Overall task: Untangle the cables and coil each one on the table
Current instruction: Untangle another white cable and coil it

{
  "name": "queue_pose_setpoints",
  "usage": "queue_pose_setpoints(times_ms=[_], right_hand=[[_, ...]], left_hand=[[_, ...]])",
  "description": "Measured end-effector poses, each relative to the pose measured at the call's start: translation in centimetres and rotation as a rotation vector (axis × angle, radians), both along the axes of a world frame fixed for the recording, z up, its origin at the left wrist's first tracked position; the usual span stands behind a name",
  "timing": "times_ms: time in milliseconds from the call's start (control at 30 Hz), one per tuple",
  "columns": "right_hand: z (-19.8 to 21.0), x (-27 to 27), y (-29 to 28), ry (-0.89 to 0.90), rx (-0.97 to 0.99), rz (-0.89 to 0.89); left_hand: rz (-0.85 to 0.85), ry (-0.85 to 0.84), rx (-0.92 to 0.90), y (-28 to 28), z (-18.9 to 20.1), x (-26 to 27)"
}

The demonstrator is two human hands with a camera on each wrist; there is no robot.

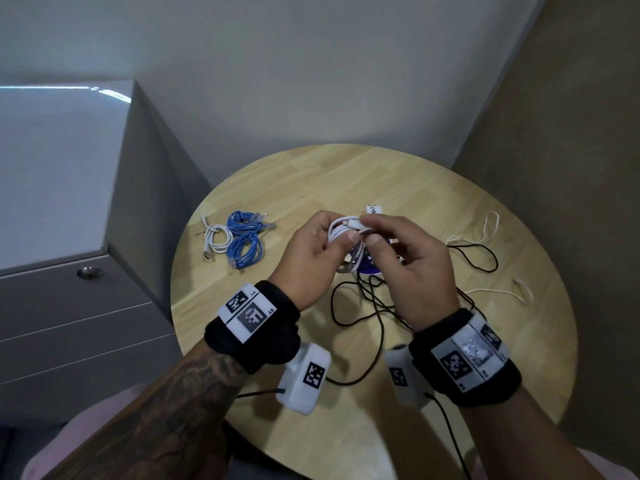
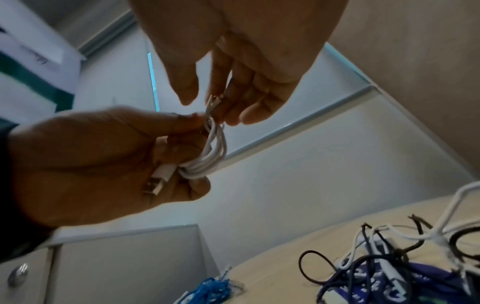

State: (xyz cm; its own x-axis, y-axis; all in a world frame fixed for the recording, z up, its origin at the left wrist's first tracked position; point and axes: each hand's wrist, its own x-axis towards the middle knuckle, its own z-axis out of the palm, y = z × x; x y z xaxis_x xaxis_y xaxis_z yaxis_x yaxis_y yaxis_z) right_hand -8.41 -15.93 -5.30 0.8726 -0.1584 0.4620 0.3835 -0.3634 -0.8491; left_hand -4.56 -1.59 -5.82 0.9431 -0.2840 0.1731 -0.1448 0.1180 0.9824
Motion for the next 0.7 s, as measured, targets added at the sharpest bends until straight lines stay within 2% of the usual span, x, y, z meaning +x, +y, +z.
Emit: queue_pose_setpoints(times_ms=[133,467,633,700], right_hand=[[-0.1,0.3,-0.4,0.006,0.069,-0.02],[-0.4,0.4,-0.6,0.02,-0.041,-0.023],[0.2,0.5,-0.6,0.233,0.309,0.199],[0.4,0.5,-0.5,0.299,0.415,0.23]], left_hand=[[-0.013,-0.025,0.014,0.2,0.1,0.2],[-0.092,-0.05,0.096,0.3,-0.1,-0.1],[-0.188,0.012,0.019,0.3,0.8,-0.6],[-0.231,0.028,0.018,0.2,1.1,-0.9]])
